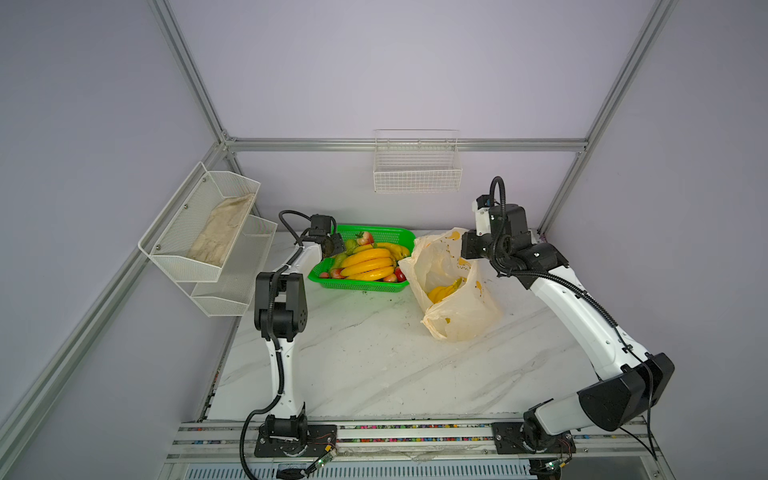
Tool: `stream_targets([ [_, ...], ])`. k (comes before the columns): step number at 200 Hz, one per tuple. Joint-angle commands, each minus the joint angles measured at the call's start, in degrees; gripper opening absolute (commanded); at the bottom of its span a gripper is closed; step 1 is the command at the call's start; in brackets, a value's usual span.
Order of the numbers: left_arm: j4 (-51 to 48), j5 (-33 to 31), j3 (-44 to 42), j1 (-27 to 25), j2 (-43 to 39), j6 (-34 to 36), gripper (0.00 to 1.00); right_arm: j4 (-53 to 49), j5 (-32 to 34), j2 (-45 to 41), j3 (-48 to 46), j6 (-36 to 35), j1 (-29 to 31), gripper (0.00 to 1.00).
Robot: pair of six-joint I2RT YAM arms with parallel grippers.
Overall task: Place the fake fruits into the plastic bag and tie a complex knot
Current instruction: 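Reach the left gripper into the green basket and grasp the yellow wrinkled fruit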
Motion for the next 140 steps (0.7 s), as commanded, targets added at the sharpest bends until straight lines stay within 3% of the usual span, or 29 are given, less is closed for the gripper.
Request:
stream_targets([
  [1, -0.59, -1.85, 7.53, -0.37, 1.14, -0.83, 0.73, 1.25, -0.06, 0.27, 0.42, 0.10, 0.07, 0.00],
  [140, -2.44, -1.29, 18.52, -0.36, 11.47, -1.18, 0.77, 1.56, -0.36, -0.92, -0.81, 0.01, 0.04, 0.00],
])
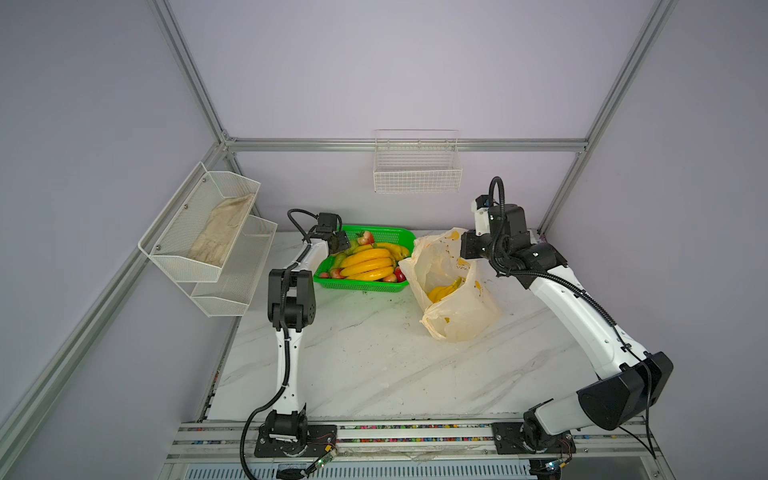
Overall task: Place the fake fruits into the plastic bag and tie a complex knot
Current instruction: 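Reach the left gripper into the green basket and grasp the yellow wrinkled fruit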
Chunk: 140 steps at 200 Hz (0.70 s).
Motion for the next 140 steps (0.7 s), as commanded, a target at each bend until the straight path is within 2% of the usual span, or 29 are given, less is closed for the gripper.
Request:
stream_targets([
  [1, 0.05, -0.68, 5.19, 0.32, 0.89, -0.59, 0.77, 1.16, -0.16, -1.08, -0.81, -0.02, 0.05, 0.00],
  [59, -2.06, 0.00, 5.60, 0.14, 2.83, 0.83, 0.81, 1.39, -0.15, -1.34, -1.30, -0.13, 0.03, 0.00],
  [105, -2.23, 0.92, 6.87, 0.07, 2.62, 1.81, 0.64, 1.44, -0.04, -1.34, -1.40, -0.13, 0.09, 0.00],
  [140, -2.04, 0.67, 7.23, 0.06, -0.07, 2.90, 0.58, 1.36, -0.16, -1.25, -1.36, 0.04, 0.07, 0.00],
])
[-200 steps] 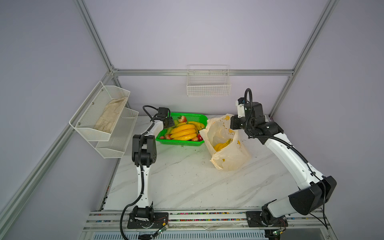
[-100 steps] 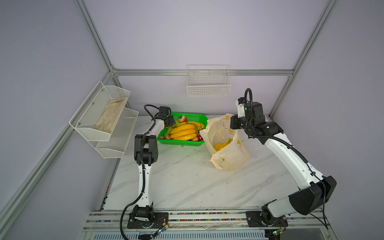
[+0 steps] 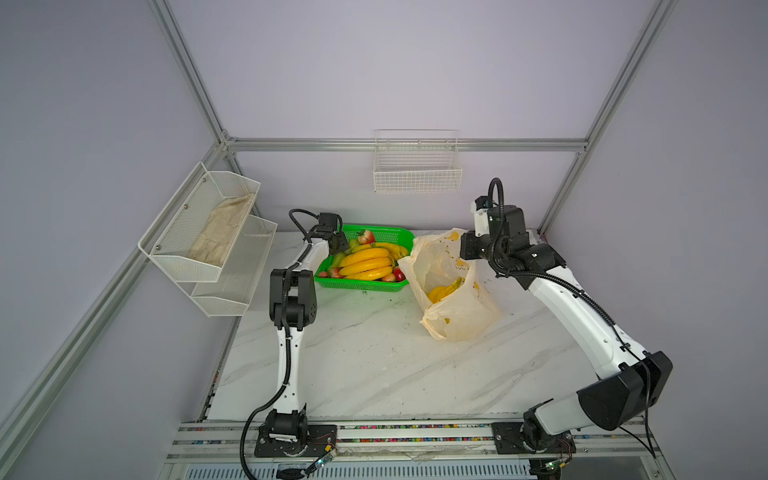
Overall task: Place the fake fruits into the plastic bag and tie a complex knot
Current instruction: 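Reach the left gripper into the green basket and grasp the yellow wrinkled fruit, then carry the yellow fruit with the left gripper into the bag opening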
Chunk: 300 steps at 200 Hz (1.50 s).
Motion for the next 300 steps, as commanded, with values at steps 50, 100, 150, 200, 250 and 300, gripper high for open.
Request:
stream_targets([
  [50, 1.25, -0.86, -0.78, -0.08, -10.43, 2.80, 0.53, 0.75, -0.37, -1.52, -0.43, 0.31, 0.06, 0.00],
  [100, 6.06, -1.63, -14.78, -0.60, -24.51, 1.90, 0.53, 1.16, -1.31, -2.12, -0.50, 0.78, 0.06, 0.00],
  [150, 10.46, 2.39, -37.40, -4.02, -48.01, -0.60, 0.52, 3.80, -4.35, -1.53, -1.89, 2.78, 0.10, 0.00],
  [200, 11.26, 4.66, -54.93, -14.15, -78.99, -0.78, 0.50, 5.49, -3.48, -0.42, -1.83, 3.30, 0.14, 0.00],
  [250, 11.34, 5.79, -52.66, -34.73, -83.83, 1.24, 0.48, 4.79, -4.46, 0.95, -0.07, 3.32, 0.14, 0.00],
  [300, 11.41, 7.10, -42.62, -43.94, -68.63, 4.79, 0.49, 3.65, -4.50, -0.14, -0.76, 3.50, 0.14, 0.00],
])
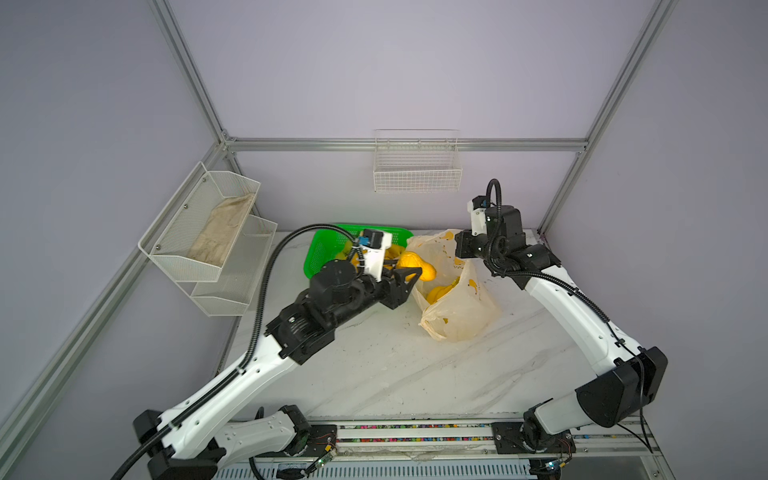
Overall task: Place the fake fruits into the plastic bag and tie a complex knot
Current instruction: 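Carry the yellow fruit with the left gripper into the bag opening, then open the left gripper to drop the yellow fruit into the bag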
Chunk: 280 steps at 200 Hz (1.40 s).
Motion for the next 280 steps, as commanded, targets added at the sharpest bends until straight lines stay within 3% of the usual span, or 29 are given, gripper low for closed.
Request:
stream_targets([
  [1, -0.48, -0.17, 6.29, -0.46, 5.48, 2.34, 0.49, -0.55, -0.21, -1.09, 0.57, 0.67, 0.14, 0.00],
  [67, 2.95, -10.03, 6.53, -0.37, 16.08, 4.30, 0.49, -3.10, -1.15, -4.34, -0.78, -0.30, 0.16, 0.00],
  [111, 5.42, -7.35, 7.41, -0.68, 24.37, 6.39, 0.50, -0.99, -5.61, -5.62, -1.50, 1.80, 0.14, 0.00],
  [164, 15.56, -7.31, 2.68, -0.64, 30.94, 4.45, 0.58, -0.72, -3.99, -5.51, -2.84, 2.15, 0.14, 0.00],
  [202, 15.68, -5.19, 2.91, -0.04, 36.34, 4.28, 0.58, -1.16, -2.00, -6.09, -2.99, 1.81, 0.14, 0.00],
  [227, 15.84, -2.96, 3.19, 0.39, 37.75, 3.47, 0.60, -1.16, -1.37, -5.96, -3.42, 1.54, 0.14, 0.00],
  [280, 16.12, 4.89, 1.41, 3.71, 35.16, 1.25, 0.75, -1.53, 1.43, -5.59, -3.63, 0.41, 0.14, 0.00],
])
